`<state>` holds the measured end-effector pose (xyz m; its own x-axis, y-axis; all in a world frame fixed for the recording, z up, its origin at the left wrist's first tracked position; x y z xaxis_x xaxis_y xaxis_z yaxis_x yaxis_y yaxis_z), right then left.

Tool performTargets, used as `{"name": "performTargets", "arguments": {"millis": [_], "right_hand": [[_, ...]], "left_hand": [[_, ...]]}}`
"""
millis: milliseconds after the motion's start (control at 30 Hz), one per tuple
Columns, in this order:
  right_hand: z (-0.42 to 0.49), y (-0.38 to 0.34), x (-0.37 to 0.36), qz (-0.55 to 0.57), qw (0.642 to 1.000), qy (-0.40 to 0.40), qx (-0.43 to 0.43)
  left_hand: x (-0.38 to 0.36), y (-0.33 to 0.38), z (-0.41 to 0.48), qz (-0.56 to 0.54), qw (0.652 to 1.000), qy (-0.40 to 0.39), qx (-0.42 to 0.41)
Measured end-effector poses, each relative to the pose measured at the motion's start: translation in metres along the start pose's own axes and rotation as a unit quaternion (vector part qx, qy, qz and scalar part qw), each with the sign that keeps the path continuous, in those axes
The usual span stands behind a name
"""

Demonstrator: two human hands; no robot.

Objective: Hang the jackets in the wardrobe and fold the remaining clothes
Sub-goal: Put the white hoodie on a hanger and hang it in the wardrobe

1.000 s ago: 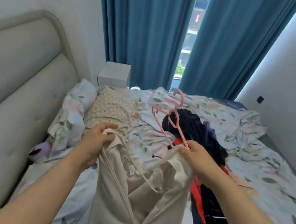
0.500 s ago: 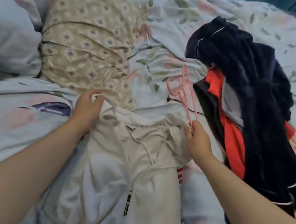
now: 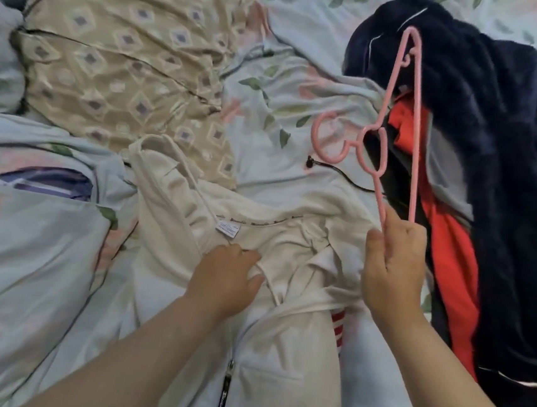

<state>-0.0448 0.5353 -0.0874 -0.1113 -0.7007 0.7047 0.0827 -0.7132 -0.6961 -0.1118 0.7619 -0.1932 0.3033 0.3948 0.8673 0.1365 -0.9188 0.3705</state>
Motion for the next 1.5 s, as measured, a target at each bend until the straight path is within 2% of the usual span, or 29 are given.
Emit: {"name": "performTargets", "arguments": {"millis": [133, 200, 233, 333, 467, 533, 600, 667, 700, 767, 833, 867, 900, 933, 967, 1000, 1033, 1100, 1133, 1233, 1267, 1333, 1367, 1400, 1500], "right_hand": [[0.004, -0.024, 0.015, 0.05, 0.998, -0.03, -0.007], [-0.002, -0.029, 0.02, 0.101, 0.992, -0.065, -0.043], [-0.006, -0.03, 0.024, 0.128, 0.986, -0.082, -0.065], [-0.016, -0.031, 0.039, 0.117, 0.983, -0.119, -0.077], [-0.022, -0.026, 0.056, 0.045, 0.98, -0.18, -0.073], [-0.024, -0.024, 0.055, 0.018, 0.972, -0.221, -0.082], [-0.024, -0.023, 0.05, 0.006, 0.963, -0.25, -0.098], [-0.022, -0.024, 0.042, -0.004, 0.956, -0.274, -0.103], [-0.02, -0.026, 0.038, -0.008, 0.953, -0.286, -0.098], [-0.016, -0.031, 0.029, -0.015, 0.946, -0.312, -0.09], [-0.009, -0.033, 0.025, -0.021, 0.94, -0.33, -0.088], [-0.005, -0.033, 0.026, -0.029, 0.937, -0.338, -0.084], [-0.002, -0.032, 0.028, -0.039, 0.934, -0.345, -0.081], [0.001, -0.03, 0.032, -0.045, 0.933, -0.347, -0.082], [0.005, -0.026, 0.037, -0.047, 0.933, -0.346, -0.087], [0.006, -0.022, 0.041, -0.046, 0.932, -0.346, -0.094], [0.007, -0.019, 0.042, -0.045, 0.932, -0.345, -0.098], [0.008, -0.015, 0.037, -0.048, 0.934, -0.342, -0.093], [0.009, -0.014, 0.031, -0.048, 0.935, -0.341, -0.088], [0.009, -0.015, 0.006, -0.035, 0.94, -0.334, -0.067], [0.008, -0.017, -0.005, -0.029, 0.939, -0.339, -0.058], [0.005, -0.025, -0.033, -0.011, 0.93, -0.365, -0.038], [0.002, -0.031, -0.049, 0.001, 0.924, -0.381, -0.027], [0.0, -0.038, -0.065, 0.013, 0.919, -0.394, -0.014], [0.002, -0.051, -0.103, 0.014, 0.919, -0.394, 0.023]], "left_hand": [[0.009, 0.001, 0.006, -0.003, 1.0, -0.002, 0.028], [0.025, -0.004, 0.0, -0.068, 0.995, 0.012, 0.068], [0.038, -0.012, -0.004, -0.124, 0.987, 0.048, 0.094], [0.081, -0.058, -0.037, -0.264, 0.93, 0.176, 0.186], [0.122, -0.156, -0.118, -0.257, 0.861, 0.303, 0.317], [0.125, -0.207, -0.159, -0.242, 0.835, 0.301, 0.393], [0.117, -0.248, -0.189, -0.248, 0.807, 0.244, 0.477], [0.112, -0.265, -0.202, -0.211, 0.803, 0.203, 0.52], [0.116, -0.258, -0.198, -0.179, 0.815, 0.212, 0.508], [0.13, -0.215, -0.174, -0.148, 0.86, 0.249, 0.421], [0.13, -0.165, -0.136, -0.201, 0.897, 0.236, 0.315], [0.122, -0.147, -0.116, -0.25, 0.898, 0.212, 0.294], [0.109, -0.136, -0.099, -0.32, 0.879, 0.18, 0.303], [0.094, -0.129, -0.084, -0.405, 0.843, 0.145, 0.323], [0.081, -0.125, -0.074, -0.476, 0.798, 0.138, 0.344], [0.073, -0.123, -0.067, -0.511, 0.768, 0.148, 0.356], [0.072, -0.122, -0.061, -0.495, 0.774, 0.167, 0.358], [0.084, -0.121, -0.061, -0.411, 0.811, 0.208, 0.36], [0.093, -0.124, -0.064, -0.391, 0.809, 0.245, 0.364], [0.132, -0.127, -0.088, -0.418, 0.761, 0.376, 0.322], [0.145, -0.122, -0.094, -0.454, 0.746, 0.396, 0.284], [0.167, -0.101, -0.094, -0.532, 0.742, 0.366, 0.179], [0.172, -0.085, -0.089, -0.548, 0.76, 0.326, 0.129], [0.173, -0.067, -0.082, -0.533, 0.793, 0.281, 0.091], [0.15, -0.033, -0.053, -0.428, 0.886, 0.163, 0.077]]}}
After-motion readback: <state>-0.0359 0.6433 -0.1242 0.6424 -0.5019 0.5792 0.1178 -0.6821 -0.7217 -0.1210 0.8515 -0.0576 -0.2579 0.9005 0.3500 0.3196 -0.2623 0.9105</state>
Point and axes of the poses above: each hand's wrist, its own z-axis towards the middle knuckle, its own x-axis out of the back of the hand, y = z × x, the point moved 6 cm from there along z, towards the middle knuckle, and after that the axes turned 1 degree about -z, right-handed, at the moved point
